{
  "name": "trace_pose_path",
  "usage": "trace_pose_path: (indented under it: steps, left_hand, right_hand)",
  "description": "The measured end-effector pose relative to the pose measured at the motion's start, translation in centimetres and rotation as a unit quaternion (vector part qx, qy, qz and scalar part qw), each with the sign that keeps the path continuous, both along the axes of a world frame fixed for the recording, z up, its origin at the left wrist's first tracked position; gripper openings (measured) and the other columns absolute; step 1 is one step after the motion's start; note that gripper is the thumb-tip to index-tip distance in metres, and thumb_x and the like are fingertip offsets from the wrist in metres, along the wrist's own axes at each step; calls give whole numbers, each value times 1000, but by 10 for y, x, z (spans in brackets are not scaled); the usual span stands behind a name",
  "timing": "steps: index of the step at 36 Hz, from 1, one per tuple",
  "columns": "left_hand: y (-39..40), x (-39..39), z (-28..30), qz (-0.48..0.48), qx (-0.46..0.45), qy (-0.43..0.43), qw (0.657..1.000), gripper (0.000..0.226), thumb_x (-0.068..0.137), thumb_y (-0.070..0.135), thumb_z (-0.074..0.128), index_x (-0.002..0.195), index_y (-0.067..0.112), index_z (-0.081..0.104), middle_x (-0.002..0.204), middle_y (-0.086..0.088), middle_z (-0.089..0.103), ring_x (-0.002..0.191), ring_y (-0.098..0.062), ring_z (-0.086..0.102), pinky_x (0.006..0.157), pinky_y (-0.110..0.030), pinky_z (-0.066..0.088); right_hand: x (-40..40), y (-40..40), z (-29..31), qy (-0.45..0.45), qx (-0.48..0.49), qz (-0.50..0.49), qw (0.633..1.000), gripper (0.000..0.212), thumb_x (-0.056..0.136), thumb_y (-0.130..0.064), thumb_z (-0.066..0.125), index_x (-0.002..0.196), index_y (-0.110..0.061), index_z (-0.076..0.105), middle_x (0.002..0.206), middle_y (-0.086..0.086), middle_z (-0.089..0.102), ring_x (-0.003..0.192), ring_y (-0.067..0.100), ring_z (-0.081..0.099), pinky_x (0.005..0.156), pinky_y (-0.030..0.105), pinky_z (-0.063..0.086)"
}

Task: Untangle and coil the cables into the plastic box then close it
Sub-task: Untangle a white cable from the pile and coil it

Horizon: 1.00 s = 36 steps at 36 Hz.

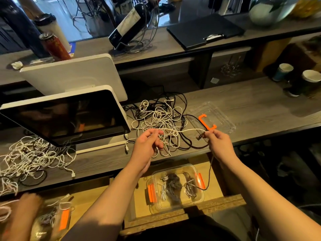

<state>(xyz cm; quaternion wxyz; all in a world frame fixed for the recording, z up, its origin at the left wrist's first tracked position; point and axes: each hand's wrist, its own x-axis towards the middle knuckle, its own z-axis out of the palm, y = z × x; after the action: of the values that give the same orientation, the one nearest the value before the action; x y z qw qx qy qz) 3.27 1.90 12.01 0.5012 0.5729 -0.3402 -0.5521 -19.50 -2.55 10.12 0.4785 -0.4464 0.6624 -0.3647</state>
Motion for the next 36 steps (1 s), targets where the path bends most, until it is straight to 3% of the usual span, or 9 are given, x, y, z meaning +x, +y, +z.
trace_pose_path:
  steps: [4, 9, 13, 15, 18, 26, 29, 32, 36]
  left_hand:
    - [0, 6, -1, -16, -19, -38, 999, 27, 107, 17, 42, 91, 9, 62, 57, 5, 32, 48, -9, 27, 47, -20, 22]
    - [1, -1, 5, -109, 20, -50, 993, 35, 102, 12, 36, 67, 15, 42, 52, 9, 32, 45, -9, 23, 44, -19, 20]
    - [2, -13, 4, -184, 68, -44, 980, 39, 97, 11, 32, 59, 18, 36, 52, 4, 34, 45, -14, 33, 50, -27, 36]
    - [1, -19, 3, -172, 72, -28, 982, 39, 95, 10, 32, 57, 19, 38, 50, 2, 35, 45, -15, 37, 53, -29, 43]
    - [0, -25, 5, -136, 77, -4, 988, 38, 95, 9, 33, 59, 18, 37, 51, 1, 32, 45, -15, 36, 52, -28, 42]
    - [-3, -22, 8, -88, 55, -22, 994, 36, 97, 7, 35, 62, 15, 40, 51, -1, 36, 44, -15, 36, 47, -26, 41]
    - [-3, -22, 7, -73, 40, -43, 996, 35, 96, 6, 36, 62, 14, 42, 51, 0, 39, 45, -15, 38, 48, -26, 41]
    - [-4, -23, 5, -34, 34, -55, 997, 35, 97, 8, 38, 62, 16, 41, 53, 4, 39, 48, -13, 37, 50, -24, 36]
    - [-4, -20, 5, 11, 40, -46, 998, 37, 99, 10, 39, 63, 19, 35, 55, 6, 31, 50, -10, 27, 48, -21, 25]
  right_hand:
    - [2, 1, -3, 91, -10, 40, 995, 23, 102, -21, 50, 87, -16, 67, 65, 1, 54, 56, 13, 45, 51, 29, 33]
    - [11, 6, -13, 241, 0, 126, 962, 20, 101, -25, 50, 96, -17, 67, 81, 1, 65, 70, 11, 55, 57, 29, 37]
    - [23, 15, -20, 255, -42, 144, 955, 31, 95, -20, 60, 127, -17, 58, 124, 2, 58, 117, 17, 53, 99, 36, 46]
    - [31, 24, -19, 213, -112, 178, 954, 41, 92, -12, 64, 131, -20, 55, 131, -3, 54, 127, 11, 46, 109, 31, 37]
    - [44, 40, -14, 64, -119, 232, 963, 38, 91, -1, 59, 118, -27, 61, 124, -9, 61, 120, 3, 52, 104, 23, 37]
    - [53, 57, -18, -147, -4, 217, 965, 29, 87, 12, 51, 101, -11, 64, 108, 13, 71, 108, 26, 65, 97, 40, 47]
    - [52, 59, -9, -211, 33, 204, 955, 17, 86, 0, 55, 98, -10, 63, 96, 7, 74, 97, 21, 66, 87, 30, 49]
    - [54, 60, -3, -252, 58, 211, 943, 26, 70, -28, 68, 91, -12, 68, 86, 5, 72, 92, 20, 66, 96, 34, 45]
    - [58, 57, 2, -296, 93, 131, 942, 7, 89, -16, 64, 83, -12, 63, 75, 3, 65, 72, 14, 65, 83, 31, 48]
